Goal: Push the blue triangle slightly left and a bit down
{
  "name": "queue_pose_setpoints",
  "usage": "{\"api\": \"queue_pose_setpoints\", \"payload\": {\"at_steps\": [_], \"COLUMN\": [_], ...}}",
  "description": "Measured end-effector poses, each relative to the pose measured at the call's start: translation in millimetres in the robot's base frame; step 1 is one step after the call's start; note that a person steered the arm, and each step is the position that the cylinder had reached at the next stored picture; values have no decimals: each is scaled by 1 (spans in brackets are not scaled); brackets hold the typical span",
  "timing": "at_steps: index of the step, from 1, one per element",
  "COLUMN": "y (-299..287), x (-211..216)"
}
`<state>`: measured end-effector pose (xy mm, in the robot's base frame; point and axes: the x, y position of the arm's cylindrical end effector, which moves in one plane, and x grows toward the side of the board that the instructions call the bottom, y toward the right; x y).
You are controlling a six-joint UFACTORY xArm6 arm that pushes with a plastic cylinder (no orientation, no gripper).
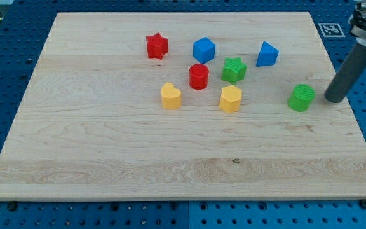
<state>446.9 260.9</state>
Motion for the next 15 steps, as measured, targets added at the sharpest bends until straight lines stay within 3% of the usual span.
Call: {"api": "queue_pose_setpoints", "payload": {"at_steps": [2,4,5,7,10,12,15], "y": [-51,-35,-22,-27,-64,-59,-126], "x": [0,-1,-20,-105,-114,-87,-105]}}
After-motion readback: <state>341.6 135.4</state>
